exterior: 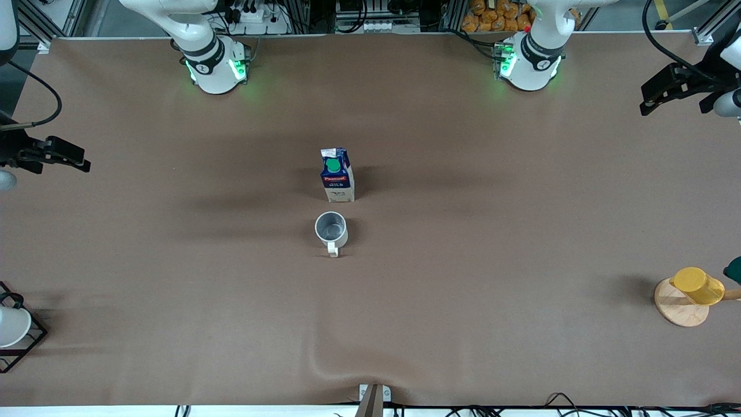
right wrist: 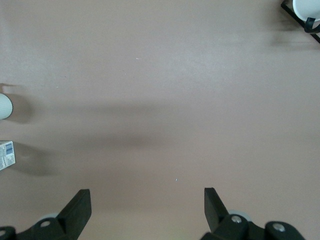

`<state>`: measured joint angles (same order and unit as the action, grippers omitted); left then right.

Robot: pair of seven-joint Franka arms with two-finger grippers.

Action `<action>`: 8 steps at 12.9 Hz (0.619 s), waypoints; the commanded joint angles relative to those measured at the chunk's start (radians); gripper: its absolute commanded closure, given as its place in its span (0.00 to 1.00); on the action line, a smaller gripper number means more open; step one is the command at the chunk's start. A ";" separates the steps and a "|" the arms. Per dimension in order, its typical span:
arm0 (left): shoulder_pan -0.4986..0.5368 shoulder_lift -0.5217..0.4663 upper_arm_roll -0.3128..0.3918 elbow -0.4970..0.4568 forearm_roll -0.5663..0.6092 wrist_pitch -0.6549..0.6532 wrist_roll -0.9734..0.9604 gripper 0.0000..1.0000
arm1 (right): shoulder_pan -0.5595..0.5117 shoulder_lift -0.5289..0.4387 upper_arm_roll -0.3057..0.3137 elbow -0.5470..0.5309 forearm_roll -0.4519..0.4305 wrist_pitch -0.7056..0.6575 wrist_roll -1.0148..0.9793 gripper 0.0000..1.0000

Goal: Place milk next to cup

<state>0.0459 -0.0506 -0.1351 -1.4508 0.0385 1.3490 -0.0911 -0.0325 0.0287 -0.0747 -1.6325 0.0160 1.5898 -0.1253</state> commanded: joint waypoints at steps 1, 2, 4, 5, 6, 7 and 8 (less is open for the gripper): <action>0.017 0.000 -0.003 0.001 -0.026 -0.016 0.025 0.00 | -0.006 -0.020 0.006 -0.007 -0.011 0.001 0.004 0.00; 0.017 -0.002 -0.003 0.001 -0.028 -0.017 0.027 0.00 | -0.006 -0.020 0.006 -0.007 -0.011 0.001 0.003 0.00; 0.028 0.000 -0.001 0.001 -0.057 -0.017 0.031 0.00 | -0.007 -0.021 0.004 -0.006 -0.013 0.001 -0.003 0.00; 0.038 0.005 -0.001 0.000 -0.060 -0.016 0.050 0.00 | -0.007 -0.021 0.004 0.000 -0.011 0.001 -0.004 0.00; 0.040 0.009 -0.001 0.000 -0.065 -0.016 0.079 0.00 | -0.006 -0.021 0.004 0.003 -0.013 -0.001 -0.005 0.00; 0.057 0.011 -0.001 0.000 -0.066 -0.016 0.085 0.00 | -0.006 -0.021 0.004 0.005 -0.013 -0.001 -0.005 0.00; 0.057 0.014 -0.001 -0.003 -0.069 -0.014 0.085 0.00 | -0.007 -0.021 0.004 0.005 -0.013 -0.004 -0.005 0.00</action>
<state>0.0810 -0.0408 -0.1333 -1.4561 0.0001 1.3476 -0.0325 -0.0326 0.0281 -0.0750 -1.6246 0.0160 1.5931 -0.1257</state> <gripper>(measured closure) 0.000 0.000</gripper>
